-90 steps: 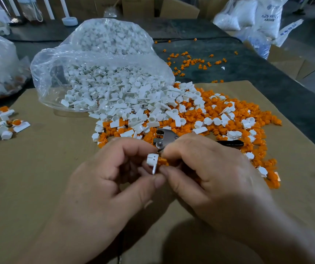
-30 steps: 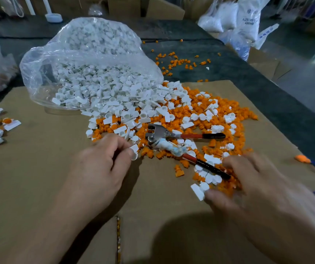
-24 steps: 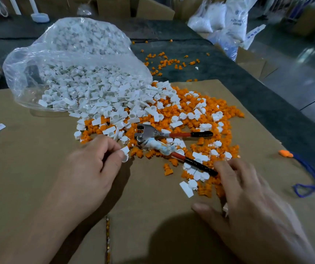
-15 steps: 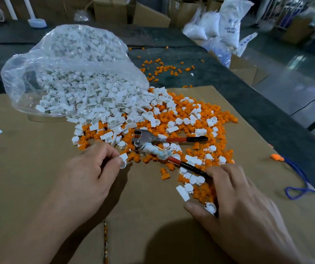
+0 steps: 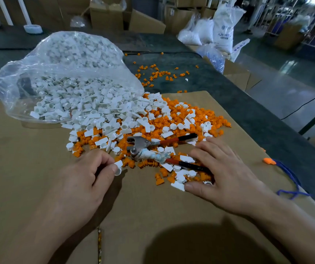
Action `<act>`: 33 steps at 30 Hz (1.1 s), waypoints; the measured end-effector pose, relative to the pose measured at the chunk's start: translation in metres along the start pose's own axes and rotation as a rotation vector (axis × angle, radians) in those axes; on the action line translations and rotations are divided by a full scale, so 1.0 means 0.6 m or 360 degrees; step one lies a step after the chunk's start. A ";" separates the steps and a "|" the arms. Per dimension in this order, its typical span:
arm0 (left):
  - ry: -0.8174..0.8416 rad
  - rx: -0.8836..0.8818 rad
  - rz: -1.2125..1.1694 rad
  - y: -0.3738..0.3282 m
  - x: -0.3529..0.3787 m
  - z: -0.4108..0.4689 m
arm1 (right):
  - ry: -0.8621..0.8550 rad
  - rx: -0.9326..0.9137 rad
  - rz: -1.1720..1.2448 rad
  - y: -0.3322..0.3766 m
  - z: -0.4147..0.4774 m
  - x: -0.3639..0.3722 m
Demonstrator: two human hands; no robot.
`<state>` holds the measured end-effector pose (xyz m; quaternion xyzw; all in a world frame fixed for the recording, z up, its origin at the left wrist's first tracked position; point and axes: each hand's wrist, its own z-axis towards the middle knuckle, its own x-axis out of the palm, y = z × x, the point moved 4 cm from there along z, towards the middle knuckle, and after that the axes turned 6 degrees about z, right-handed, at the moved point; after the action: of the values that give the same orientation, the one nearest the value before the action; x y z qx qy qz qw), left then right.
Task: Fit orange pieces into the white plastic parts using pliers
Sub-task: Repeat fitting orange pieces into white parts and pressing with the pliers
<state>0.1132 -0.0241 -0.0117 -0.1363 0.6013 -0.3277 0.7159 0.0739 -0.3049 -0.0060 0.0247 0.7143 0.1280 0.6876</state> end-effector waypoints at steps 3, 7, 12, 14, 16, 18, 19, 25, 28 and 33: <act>-0.0017 0.0011 0.0029 -0.001 0.001 0.001 | -0.0149 0.0009 0.0079 0.002 -0.021 -0.002; -0.0010 0.0035 0.0013 0.000 0.002 0.000 | -0.0159 0.0145 0.0112 0.010 -0.059 -0.003; -0.0012 0.0045 -0.0012 0.001 0.003 0.000 | 0.0020 0.0347 0.0094 0.026 -0.104 0.005; -0.0005 0.0037 -0.0001 0.000 0.003 0.000 | 0.0086 0.0371 -0.0013 0.041 -0.113 0.010; 0.0002 0.0026 0.0039 -0.002 0.003 -0.001 | -0.0029 0.0286 -0.0063 0.059 -0.117 0.006; 0.0009 0.0022 0.0066 -0.003 0.003 0.000 | -0.0220 0.0150 0.0016 0.076 -0.121 0.004; 0.0012 0.0023 0.0066 -0.003 0.003 0.000 | -0.0227 0.0094 0.0068 0.082 -0.117 0.006; 0.0013 0.0036 0.0051 -0.004 0.002 0.000 | -0.0142 -0.0096 0.0282 0.097 -0.066 0.017; 0.0014 0.0034 0.0071 -0.004 0.002 0.000 | -0.0096 -0.0072 0.0253 0.092 -0.033 0.025; 0.0033 0.0016 0.0073 -0.003 0.000 -0.001 | -0.0261 -0.0128 0.0218 0.110 0.007 0.027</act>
<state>0.1121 -0.0254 -0.0105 -0.1154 0.6101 -0.3154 0.7177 0.0678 -0.2373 -0.0077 0.0564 0.6466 0.2007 0.7338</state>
